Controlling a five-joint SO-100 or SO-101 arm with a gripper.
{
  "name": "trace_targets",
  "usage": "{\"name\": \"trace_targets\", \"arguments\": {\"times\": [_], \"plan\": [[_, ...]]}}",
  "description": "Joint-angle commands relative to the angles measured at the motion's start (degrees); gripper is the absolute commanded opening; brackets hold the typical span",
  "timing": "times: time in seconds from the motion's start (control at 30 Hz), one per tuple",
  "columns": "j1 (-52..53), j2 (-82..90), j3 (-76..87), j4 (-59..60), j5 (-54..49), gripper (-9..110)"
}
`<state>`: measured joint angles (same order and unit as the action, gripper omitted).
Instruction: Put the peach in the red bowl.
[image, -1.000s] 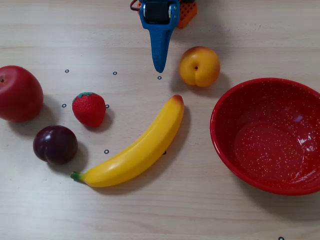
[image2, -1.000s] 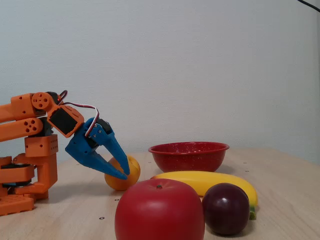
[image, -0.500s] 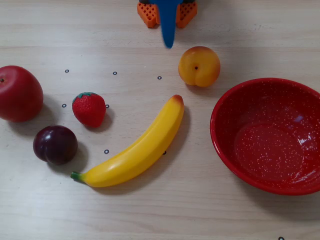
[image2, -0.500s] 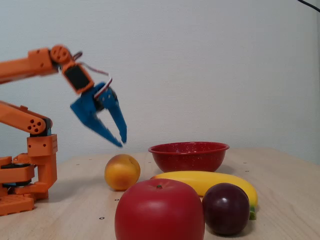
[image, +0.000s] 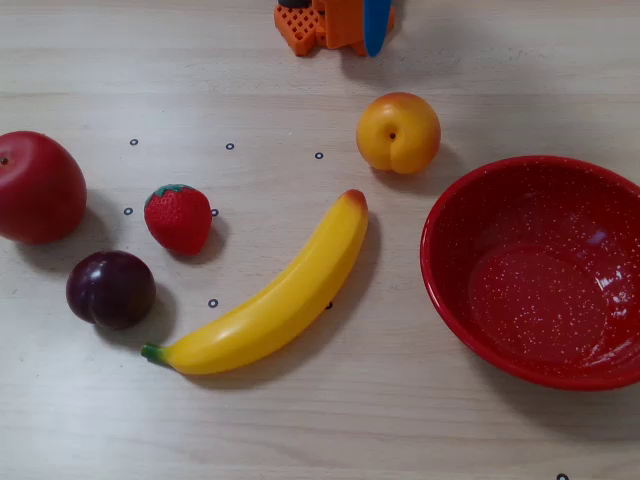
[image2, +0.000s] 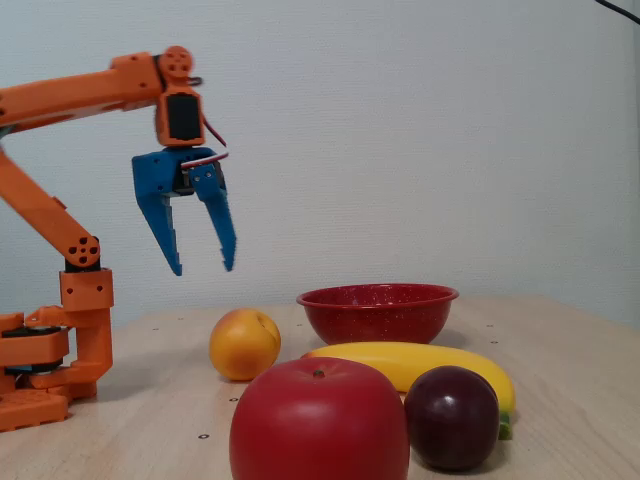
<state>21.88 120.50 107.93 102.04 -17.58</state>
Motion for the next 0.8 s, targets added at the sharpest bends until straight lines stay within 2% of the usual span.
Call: {"name": "trace_targets", "arguments": {"times": [0.0,0.2,0.77], "plan": [[2.1,-4.3,-6.3,4.1,-3.1,35],[6.3,-14.4,-13.9,9.1,-5.4,43],[8.3,-27.9,-14.9,9.5,-5.8,48]]}}
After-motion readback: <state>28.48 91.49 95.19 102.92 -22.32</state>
